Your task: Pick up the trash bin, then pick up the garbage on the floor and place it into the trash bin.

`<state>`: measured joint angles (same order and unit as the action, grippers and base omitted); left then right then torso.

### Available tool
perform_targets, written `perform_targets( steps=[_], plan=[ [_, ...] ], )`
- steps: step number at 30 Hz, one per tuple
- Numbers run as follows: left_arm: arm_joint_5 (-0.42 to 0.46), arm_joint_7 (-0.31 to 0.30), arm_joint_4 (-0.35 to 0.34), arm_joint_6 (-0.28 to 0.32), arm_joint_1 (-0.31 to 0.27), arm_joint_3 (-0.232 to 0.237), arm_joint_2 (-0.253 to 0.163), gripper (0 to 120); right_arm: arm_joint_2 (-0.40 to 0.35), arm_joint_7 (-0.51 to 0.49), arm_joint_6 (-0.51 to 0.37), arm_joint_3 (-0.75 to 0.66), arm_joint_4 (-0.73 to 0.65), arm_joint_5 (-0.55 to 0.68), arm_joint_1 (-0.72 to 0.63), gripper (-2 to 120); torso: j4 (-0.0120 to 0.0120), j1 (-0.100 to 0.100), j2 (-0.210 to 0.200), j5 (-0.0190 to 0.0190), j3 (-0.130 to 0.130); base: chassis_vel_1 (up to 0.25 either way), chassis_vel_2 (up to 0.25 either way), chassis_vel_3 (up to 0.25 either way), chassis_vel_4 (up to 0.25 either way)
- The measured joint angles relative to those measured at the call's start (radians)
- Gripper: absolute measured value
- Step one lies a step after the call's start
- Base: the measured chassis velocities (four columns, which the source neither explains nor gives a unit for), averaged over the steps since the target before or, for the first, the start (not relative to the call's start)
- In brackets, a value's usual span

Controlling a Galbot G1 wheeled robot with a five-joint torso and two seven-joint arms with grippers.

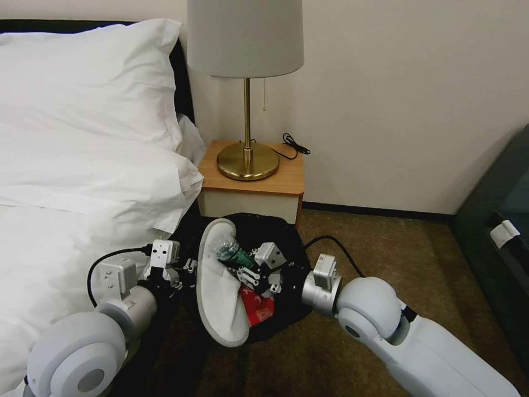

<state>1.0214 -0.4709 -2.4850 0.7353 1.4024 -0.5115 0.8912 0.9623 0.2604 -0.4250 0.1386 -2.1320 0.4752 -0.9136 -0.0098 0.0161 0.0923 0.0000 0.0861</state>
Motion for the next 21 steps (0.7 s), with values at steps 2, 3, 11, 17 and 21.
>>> perform_targets(
  steps=[2,3,11,17,21],
  plan=[
    [0.0,0.0,0.0,0.0,-0.001,-0.002,0.0,1,0.002,-0.001,-0.004,0.002,0.004,-0.004,0.0,20,0.0,0.0,0.0,0.0,0.0,0.0,0.0,0.0,0.0],
    [0.0,0.0,0.0,0.0,-0.002,-0.004,0.0,1,0.002,-0.001,-0.007,0.003,0.006,-0.007,-0.001,20,0.0,0.0,0.0,0.0,0.0,0.0,0.0,0.0,0.0],
    [0.0,0.004,0.002,0.0,-0.01,-0.007,0.004,1,0.004,-0.011,-0.021,0.004,0.019,-0.029,-0.004,25,0.0,0.0,0.0,0.0001,0.0,0.0,0.0,0.0,0.0],
    [0.002,0.005,0.006,0.0,-0.015,-0.008,0.007,1,0.007,-0.051,-0.022,-0.003,0.0,-0.005,0.008,45,0.0,0.0,0.0,0.0002,0.0,0.0,0.0,0.0,0.0],
    [0.002,0.006,0.01,0.0,-0.016,-0.008,0.01,1,0.006,-0.065,-0.024,-0.012,-0.016,0.009,0.011,57,-0.0001,0.0,0.0,0.0001,0.0,0.0,0.0,0.0,0.0]
  ],
)
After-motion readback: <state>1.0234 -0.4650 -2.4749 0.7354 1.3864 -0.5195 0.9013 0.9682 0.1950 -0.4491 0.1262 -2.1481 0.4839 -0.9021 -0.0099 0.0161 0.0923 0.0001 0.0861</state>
